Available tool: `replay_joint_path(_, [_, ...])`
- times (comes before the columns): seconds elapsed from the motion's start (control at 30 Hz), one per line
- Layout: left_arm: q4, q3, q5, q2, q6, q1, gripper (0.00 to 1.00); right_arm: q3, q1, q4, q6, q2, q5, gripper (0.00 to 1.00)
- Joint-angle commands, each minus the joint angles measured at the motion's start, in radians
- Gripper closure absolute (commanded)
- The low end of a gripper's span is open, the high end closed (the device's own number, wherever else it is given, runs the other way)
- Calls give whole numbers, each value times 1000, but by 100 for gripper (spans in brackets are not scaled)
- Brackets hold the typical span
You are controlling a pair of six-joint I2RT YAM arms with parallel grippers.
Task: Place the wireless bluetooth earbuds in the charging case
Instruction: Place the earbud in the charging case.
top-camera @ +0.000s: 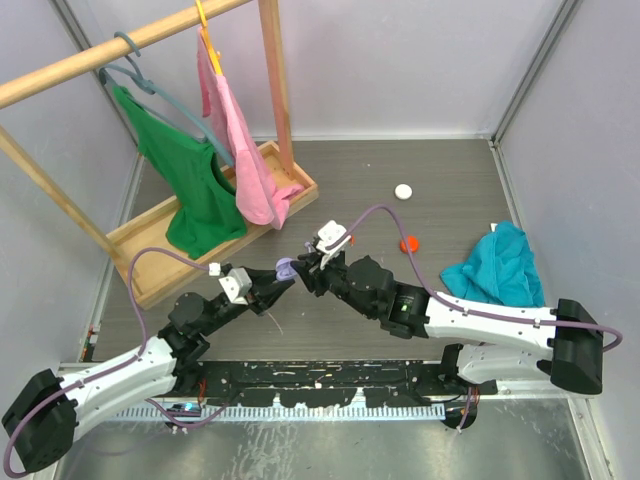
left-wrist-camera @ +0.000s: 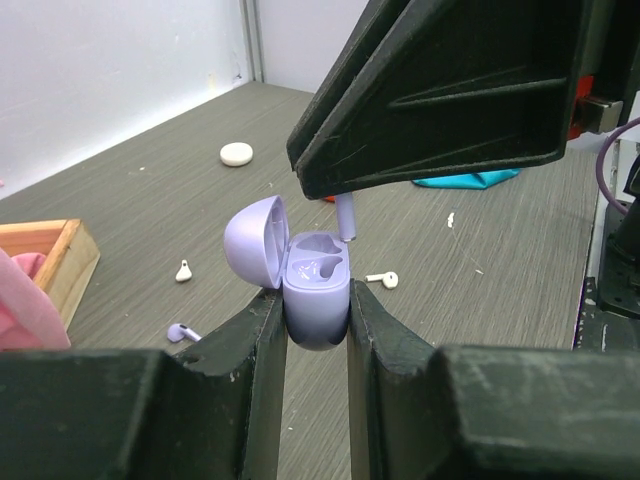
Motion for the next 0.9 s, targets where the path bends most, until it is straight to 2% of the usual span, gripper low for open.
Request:
replay_joint_path(0.0, [62, 43, 3, -18, -9, -5, 100, 1, 15, 121, -23, -7, 30, 77])
replay_joint_path(0.6, [77, 49, 12, -7, -44, -5, 100, -10, 39, 155, -31, 35, 31, 77])
replay_joint_path(0.87, [87, 52, -37, 5, -79, -6, 100, -32, 49, 164, -28, 18, 19, 76])
